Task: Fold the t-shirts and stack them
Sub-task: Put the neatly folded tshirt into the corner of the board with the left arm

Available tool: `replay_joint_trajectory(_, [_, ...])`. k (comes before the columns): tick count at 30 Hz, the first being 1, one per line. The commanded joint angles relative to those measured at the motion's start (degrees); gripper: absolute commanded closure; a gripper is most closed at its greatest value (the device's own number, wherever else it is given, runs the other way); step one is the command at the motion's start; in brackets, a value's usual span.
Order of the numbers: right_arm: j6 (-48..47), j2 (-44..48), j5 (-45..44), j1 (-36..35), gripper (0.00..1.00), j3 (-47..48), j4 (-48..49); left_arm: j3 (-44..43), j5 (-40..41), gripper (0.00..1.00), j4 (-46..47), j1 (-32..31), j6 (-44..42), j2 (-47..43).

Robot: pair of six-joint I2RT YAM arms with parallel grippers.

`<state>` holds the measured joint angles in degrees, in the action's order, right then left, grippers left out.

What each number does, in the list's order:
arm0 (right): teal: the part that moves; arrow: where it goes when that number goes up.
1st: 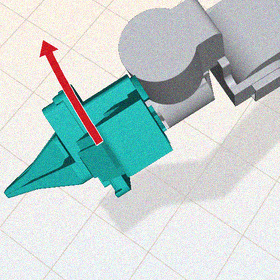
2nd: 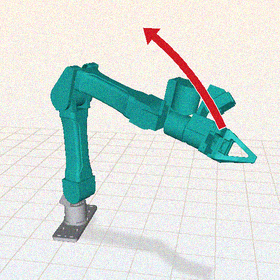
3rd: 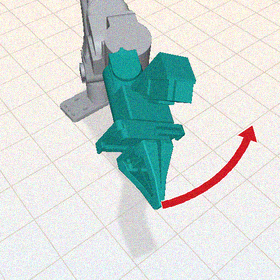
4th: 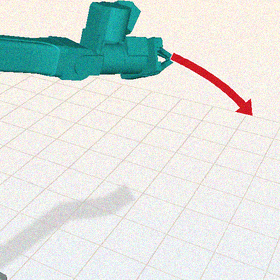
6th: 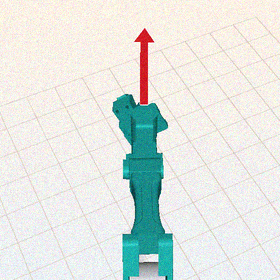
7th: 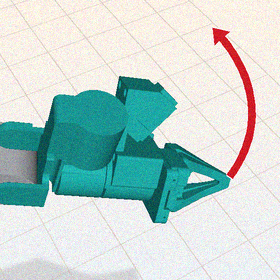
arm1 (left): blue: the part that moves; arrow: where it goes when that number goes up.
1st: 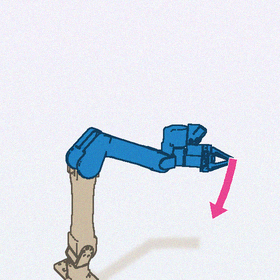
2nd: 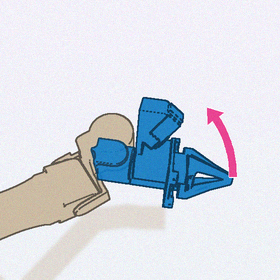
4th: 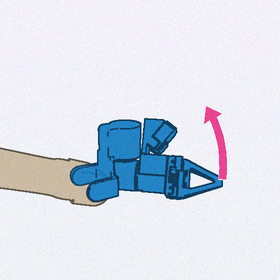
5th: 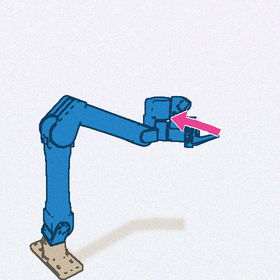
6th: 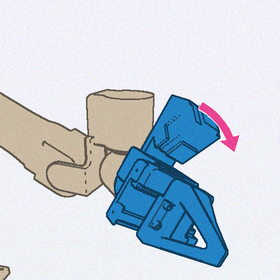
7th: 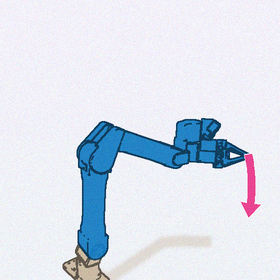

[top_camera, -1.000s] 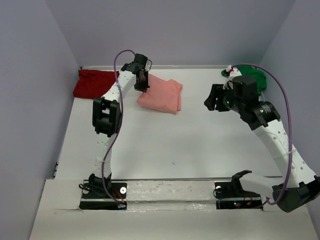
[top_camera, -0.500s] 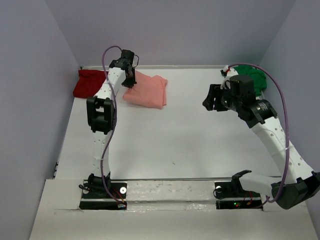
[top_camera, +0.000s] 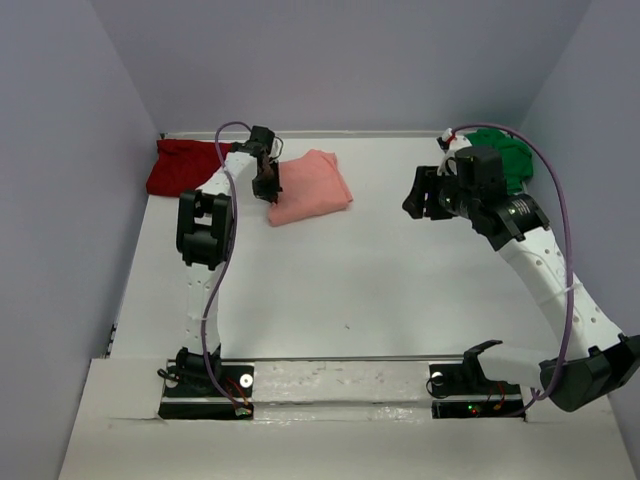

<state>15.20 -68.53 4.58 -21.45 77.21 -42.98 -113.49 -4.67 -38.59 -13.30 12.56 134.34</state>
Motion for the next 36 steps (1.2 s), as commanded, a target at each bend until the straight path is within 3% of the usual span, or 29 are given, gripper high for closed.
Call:
replay_joint_trajectory(1, [-0.2,-1.0,1.7,-0.3,0.39,1.9,2.0,8.7,-10.0,1.0,5.4,-2.0,4.2,-5.1])
replay_joint_trajectory(5, [0.3,-1.9,1.8,-0.3,0.39,0.7,3.1,17.1,-11.7,1.0,9.7,-5.3,6.7,-8.0])
replay_joint_trajectory(22, [-0.3,-5.2,0.4,-0.3,0.39,0.3,4.0,30.3,-13.2,1.0,18.5,-26.7,14.1,-15.5])
replay_joint_trajectory(29, [0.0,-4.4,-0.4,-0.3,0.39,0.5,3.4,42.3,-8.6,1.0,20.2,-23.5,16.3,-24.2])
replay_joint_trajectory(36, [0.1,-5.7,-0.4,-0.3,0.45,0.0,3.3,38.1,-2.5,0.97,15.9,-16.9,14.2,-24.8])
